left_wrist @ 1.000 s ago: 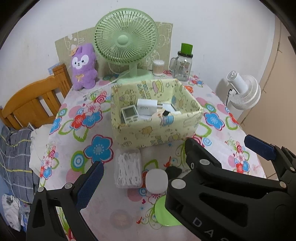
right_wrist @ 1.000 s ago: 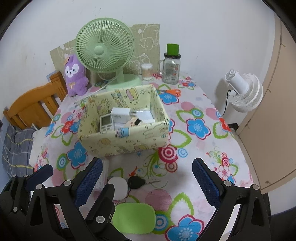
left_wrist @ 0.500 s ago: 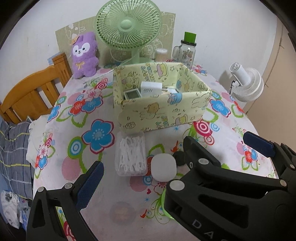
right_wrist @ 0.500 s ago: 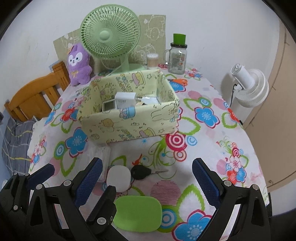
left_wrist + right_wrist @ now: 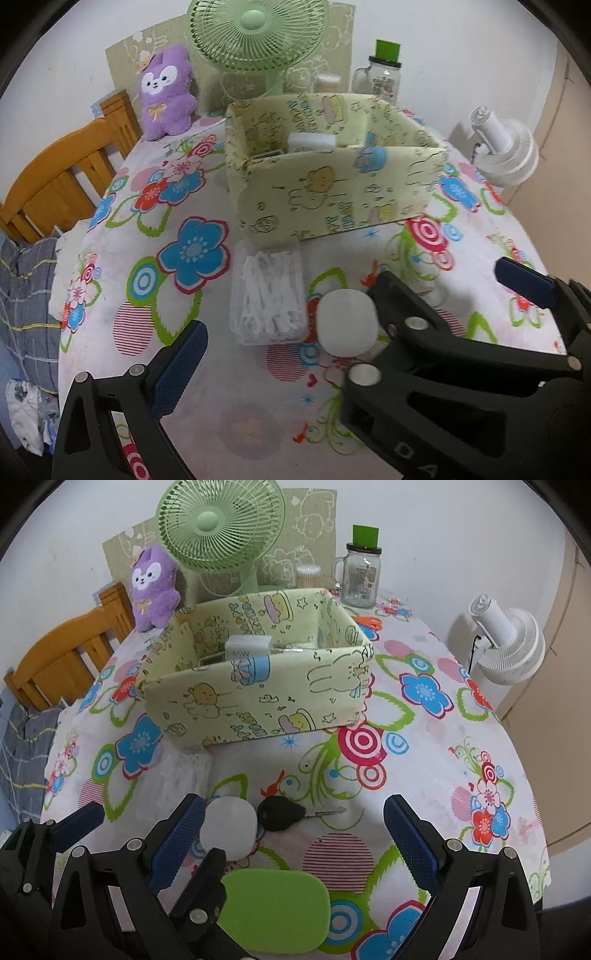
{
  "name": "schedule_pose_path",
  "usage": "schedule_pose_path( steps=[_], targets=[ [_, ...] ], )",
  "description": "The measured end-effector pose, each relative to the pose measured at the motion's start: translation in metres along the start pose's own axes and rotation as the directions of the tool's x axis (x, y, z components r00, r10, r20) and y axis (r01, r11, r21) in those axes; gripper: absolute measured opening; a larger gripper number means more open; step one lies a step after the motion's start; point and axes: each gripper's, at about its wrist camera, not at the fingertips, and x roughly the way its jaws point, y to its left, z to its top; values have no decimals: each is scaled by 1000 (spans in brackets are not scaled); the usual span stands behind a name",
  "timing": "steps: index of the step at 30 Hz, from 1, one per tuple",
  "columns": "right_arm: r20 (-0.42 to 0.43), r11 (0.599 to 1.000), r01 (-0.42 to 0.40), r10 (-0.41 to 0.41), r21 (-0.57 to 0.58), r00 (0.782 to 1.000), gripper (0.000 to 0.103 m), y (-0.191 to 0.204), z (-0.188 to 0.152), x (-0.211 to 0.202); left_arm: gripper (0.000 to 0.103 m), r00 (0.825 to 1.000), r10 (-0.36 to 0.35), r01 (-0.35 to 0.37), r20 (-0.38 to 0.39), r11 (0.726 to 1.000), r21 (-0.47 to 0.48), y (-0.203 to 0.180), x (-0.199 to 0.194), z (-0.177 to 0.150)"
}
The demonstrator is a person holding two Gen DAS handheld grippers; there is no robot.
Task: Organize rigid objects
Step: 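Lower the left tool onto the clear floss-pick box while the right tool approaches the black car key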
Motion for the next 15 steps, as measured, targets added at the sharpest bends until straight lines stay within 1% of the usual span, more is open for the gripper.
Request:
schedule_pose_path(
  steps=[5,7,10,15],
  targets=[
    [-12,1000,-2,2,2,1000,99,0,3,10,99,1000,25,-25,-15,1000,14,4,14,5],
    [-14,1000,-2,2,-4,1000,99,2,5,13,96,999,39,-39,-19,999,12,8,18,7],
    [-21,1000,-3,3,-6,1000,99,4,8,20,93,999,40,-40,-32,999,1,12,25,10],
    [-38,1000,-11,11,-6,999,99,7,13,31,92,998,35,-36,-51,999,-9,17,34,13]
  ],
)
